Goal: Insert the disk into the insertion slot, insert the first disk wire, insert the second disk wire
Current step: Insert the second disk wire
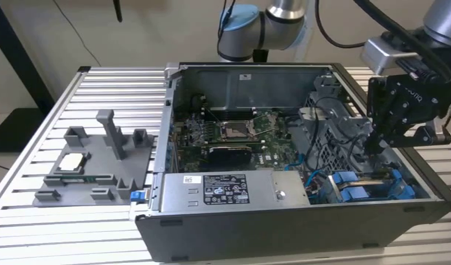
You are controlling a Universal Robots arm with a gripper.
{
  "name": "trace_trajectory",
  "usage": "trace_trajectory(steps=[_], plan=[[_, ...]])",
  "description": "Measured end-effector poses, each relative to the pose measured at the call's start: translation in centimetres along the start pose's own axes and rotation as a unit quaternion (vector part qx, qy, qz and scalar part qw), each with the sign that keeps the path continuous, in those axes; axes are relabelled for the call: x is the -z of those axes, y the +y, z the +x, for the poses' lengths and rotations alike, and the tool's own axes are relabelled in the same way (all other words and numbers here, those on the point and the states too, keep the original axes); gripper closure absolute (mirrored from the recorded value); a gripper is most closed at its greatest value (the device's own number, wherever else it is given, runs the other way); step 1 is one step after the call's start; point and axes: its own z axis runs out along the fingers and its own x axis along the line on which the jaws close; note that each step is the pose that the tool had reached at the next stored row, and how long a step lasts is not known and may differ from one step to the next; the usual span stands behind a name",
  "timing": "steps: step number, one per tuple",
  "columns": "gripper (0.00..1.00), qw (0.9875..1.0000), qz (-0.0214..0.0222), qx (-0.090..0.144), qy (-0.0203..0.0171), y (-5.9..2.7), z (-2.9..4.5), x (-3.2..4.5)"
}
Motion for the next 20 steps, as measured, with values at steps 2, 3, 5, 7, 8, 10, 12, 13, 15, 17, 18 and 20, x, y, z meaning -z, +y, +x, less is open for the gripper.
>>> trace_trajectory(steps=[2, 3, 5, 7, 8, 10, 12, 13, 15, 17, 18, 20], plan=[[0.84, 1.0000, 0.0093, 0.000, 0.0005, 0.21, 0.03, -0.14], [0.84, 0.9999, 0.0132, 0.000, 0.0006, 0.30, 0.06, -0.22], [0.84, 0.9998, 0.0202, 0.001, 0.0008, 0.48, 0.16, -0.39], [0.84, 0.9996, 0.0271, 0.001, 0.0011, 0.56, 0.26, -0.57], [0.84, 0.9995, 0.0306, 0.001, 0.0011, 0.60, 0.31, -0.66], [0.84, 0.9994, 0.0340, 0.001, 0.0013, 0.62, 0.36, -0.77], [0.84, 0.9994, 0.0340, 0.001, 0.0014, 0.62, 0.36, -0.77], [0.84, 0.9994, 0.0340, 0.001, 0.0013, 0.62, 0.36, -0.78], [0.84, 0.9994, 0.0341, 0.001, 0.0013, 0.63, 0.37, -0.79], [0.84, 0.9994, 0.0340, 0.001, 0.0013, 0.63, 0.37, -0.81], [0.84, 0.9994, 0.0341, 0.001, 0.0012, 0.63, 0.36, -0.84], [0.84, 0.9994, 0.0346, 0.001, 0.0012, 0.63, 0.37, -0.94]])
